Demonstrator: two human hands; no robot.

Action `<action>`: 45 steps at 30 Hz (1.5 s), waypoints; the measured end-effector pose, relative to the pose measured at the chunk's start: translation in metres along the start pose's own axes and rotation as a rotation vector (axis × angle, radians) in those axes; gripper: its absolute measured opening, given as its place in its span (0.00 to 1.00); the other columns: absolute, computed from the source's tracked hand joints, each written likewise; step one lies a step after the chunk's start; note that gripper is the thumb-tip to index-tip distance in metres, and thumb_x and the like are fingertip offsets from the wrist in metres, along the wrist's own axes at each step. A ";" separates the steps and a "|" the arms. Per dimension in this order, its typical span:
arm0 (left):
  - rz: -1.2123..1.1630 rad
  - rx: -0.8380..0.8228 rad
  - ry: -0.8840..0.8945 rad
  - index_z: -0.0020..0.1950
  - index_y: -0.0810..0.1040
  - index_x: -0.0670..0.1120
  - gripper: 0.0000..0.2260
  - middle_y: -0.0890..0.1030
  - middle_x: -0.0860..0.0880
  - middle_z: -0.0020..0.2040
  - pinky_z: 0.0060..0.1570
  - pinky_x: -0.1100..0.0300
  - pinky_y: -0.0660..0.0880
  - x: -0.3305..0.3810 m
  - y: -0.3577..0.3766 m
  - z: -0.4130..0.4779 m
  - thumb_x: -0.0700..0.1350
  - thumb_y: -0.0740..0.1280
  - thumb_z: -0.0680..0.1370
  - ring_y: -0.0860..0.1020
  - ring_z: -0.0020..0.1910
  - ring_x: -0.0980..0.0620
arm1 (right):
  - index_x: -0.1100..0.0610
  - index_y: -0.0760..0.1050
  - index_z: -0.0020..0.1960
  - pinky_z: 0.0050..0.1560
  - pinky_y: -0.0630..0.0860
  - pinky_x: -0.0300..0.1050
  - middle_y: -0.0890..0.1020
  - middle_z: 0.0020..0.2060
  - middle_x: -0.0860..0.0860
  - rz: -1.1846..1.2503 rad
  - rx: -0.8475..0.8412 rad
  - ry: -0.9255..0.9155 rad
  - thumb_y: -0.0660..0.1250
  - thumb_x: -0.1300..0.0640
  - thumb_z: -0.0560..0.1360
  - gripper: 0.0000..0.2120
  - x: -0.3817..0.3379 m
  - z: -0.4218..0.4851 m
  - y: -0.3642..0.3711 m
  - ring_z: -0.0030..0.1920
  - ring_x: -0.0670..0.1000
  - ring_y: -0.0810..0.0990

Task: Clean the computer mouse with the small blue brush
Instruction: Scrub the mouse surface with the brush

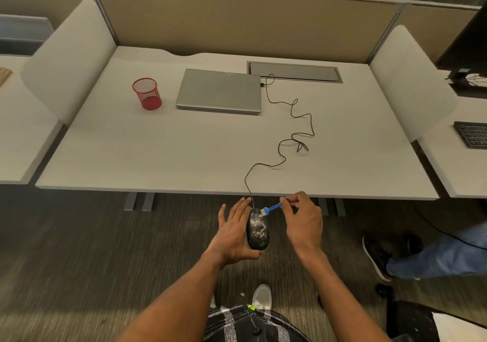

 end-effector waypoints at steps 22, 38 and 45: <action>-0.010 -0.021 0.016 0.86 0.46 0.47 0.59 0.45 0.51 0.87 0.79 0.38 0.29 0.000 -0.003 0.008 0.74 0.71 0.67 0.37 0.84 0.54 | 0.55 0.79 0.50 0.41 0.80 0.39 0.84 0.40 0.46 -0.001 -0.043 -0.058 0.71 0.54 0.79 0.04 -0.004 0.011 0.007 0.40 0.43 0.82; -0.015 -0.027 0.019 0.85 0.49 0.47 0.58 0.46 0.51 0.87 0.80 0.36 0.34 -0.002 0.001 0.013 0.75 0.70 0.67 0.39 0.85 0.53 | 0.54 0.79 0.49 0.44 0.83 0.44 0.84 0.40 0.45 0.086 -0.043 -0.056 0.72 0.54 0.79 0.04 0.000 0.012 0.010 0.42 0.42 0.83; -0.012 -0.043 0.023 0.86 0.46 0.47 0.59 0.45 0.51 0.86 0.81 0.37 0.34 -0.002 0.004 0.013 0.75 0.70 0.67 0.38 0.85 0.53 | 0.54 0.79 0.49 0.44 0.81 0.39 0.84 0.41 0.46 0.061 -0.056 -0.079 0.72 0.54 0.79 0.04 -0.006 0.012 0.013 0.42 0.42 0.83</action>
Point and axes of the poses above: each hand's wrist, its own z-axis towards the middle knuckle, its own y-axis out of the palm, x = y × z, the point moved 9 cm from there along z, towards the middle knuckle
